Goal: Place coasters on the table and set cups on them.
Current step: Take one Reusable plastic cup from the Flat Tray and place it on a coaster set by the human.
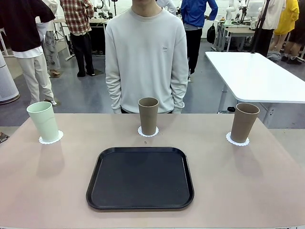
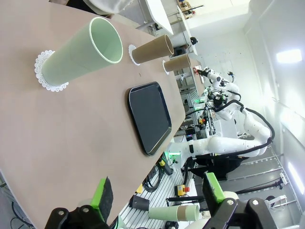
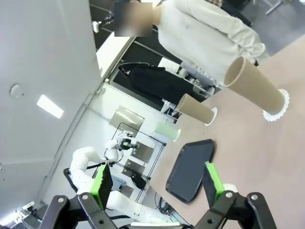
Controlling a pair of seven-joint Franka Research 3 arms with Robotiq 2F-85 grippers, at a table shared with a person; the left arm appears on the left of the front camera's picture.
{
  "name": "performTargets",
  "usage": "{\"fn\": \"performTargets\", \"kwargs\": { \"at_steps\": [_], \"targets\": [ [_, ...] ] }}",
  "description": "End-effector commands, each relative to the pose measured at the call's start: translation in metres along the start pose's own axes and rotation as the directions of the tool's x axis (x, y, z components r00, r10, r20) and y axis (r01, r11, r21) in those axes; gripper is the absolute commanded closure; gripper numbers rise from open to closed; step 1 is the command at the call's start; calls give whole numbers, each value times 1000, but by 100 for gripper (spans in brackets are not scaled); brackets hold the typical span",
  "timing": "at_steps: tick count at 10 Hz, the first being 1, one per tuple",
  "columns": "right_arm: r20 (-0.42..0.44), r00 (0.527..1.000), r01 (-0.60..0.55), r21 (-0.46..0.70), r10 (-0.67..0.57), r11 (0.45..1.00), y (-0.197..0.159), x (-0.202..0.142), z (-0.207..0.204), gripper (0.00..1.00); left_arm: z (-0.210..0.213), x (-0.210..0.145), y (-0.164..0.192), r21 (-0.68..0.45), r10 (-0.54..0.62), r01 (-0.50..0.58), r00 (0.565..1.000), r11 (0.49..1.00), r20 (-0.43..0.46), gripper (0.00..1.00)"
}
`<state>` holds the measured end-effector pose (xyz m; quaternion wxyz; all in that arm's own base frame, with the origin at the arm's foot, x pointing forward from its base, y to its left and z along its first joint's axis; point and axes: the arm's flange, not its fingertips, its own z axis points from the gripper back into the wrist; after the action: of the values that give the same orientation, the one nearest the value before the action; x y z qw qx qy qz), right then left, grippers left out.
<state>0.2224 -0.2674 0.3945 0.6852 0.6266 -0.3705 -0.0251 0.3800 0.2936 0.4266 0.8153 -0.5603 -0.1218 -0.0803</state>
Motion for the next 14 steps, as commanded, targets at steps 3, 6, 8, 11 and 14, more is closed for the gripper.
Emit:
{"fn": "performTargets", "kwargs": {
  "at_steps": [3, 6, 8, 11, 14],
  "targets": [
    [-304, 951, -58, -4, 54, 998, 32, 19, 4, 0, 1, -1, -3, -8, -1, 1, 1000, 1000, -3, 0],
    [-443, 896, -3, -36, -13, 999, 40, 28, -2, 0, 1, -1, -3, -8, -1, 1, 1000, 1000, -3, 0],
    [-486, 872, 24, -67, -53, 998, 42, 30, -4, 0, 1, -1, -3, -8, -1, 1, 1000, 1000, -3, 0],
    [-523, 845, 70, -97, -111, 993, 43, 29, -5, 0, 1, -1, -3, -8, -1, 1, 1000, 1000, -3, 0],
    [-496, 865, 37, -82, -73, 996, 39, 25, -6, 0, 1, -1, -3, -8, -1, 1, 1000, 1000, -3, 0]
  ]
}}
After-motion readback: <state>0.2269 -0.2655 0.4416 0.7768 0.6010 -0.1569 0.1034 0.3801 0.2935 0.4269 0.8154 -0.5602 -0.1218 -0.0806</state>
